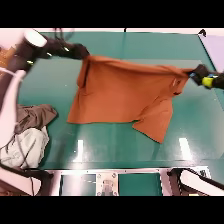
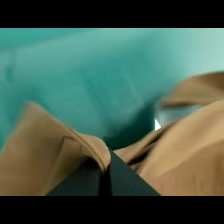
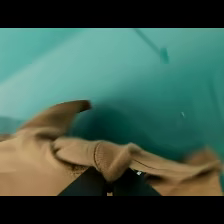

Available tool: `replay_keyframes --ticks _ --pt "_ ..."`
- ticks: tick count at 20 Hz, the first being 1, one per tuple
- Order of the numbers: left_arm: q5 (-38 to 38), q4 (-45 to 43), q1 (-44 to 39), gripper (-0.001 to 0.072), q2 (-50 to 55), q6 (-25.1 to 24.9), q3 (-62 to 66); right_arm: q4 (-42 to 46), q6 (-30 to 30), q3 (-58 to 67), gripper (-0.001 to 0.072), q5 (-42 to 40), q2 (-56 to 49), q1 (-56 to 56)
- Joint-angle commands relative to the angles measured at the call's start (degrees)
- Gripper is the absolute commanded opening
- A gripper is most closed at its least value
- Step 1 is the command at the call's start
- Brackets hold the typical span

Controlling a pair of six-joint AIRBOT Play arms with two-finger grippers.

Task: Fold the shirts.

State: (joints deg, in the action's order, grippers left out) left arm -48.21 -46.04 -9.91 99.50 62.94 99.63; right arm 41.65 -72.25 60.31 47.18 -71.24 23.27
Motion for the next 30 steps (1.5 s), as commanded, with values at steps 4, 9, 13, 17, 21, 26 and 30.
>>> replay_keyframes --ticks 4,9,13,17,21,26,30 --pt "6.43 7.1 -1.22 0.0212 9.75 -1.27 0.04 -2.03 0.96 5.44 0.0209 -2.91 -17.57 -2.71" --pt "-17.57 6.88 8.2 0.0632 8.66 3.67 11.02 7.96 0.92 12.11 0.0403 12.76 -14.47 7.34" --pt "-30.25 6.91 14.51 0.0632 8.66 9.86 14.58 11.56 0.98 5.77 0.0403 21.73 -13.0 14.88" --pt "-34.45 4.17 15.85 0.0539 8.66 10.73 14.58 11.3 2.93 -2.62 0.0394 21.22 -16.33 14.36" --pt "-36.57 2.58 15.85 0.0353 8.66 10.75 14.58 7.28 3.82 -2.99 0.0394 20.63 -21.75 10.34" --pt "-42.91 -2.78 15.85 0.0352 8.66 13.03 14.58 6.4 4.02 -1.16 0.0167 20.68 -23.45 7.26" --pt "-49.92 -13.49 16.13 0.0353 8.17 18.23 13.81 7.45 3.26 5.86 0.002 22.93 -22.32 11.56"
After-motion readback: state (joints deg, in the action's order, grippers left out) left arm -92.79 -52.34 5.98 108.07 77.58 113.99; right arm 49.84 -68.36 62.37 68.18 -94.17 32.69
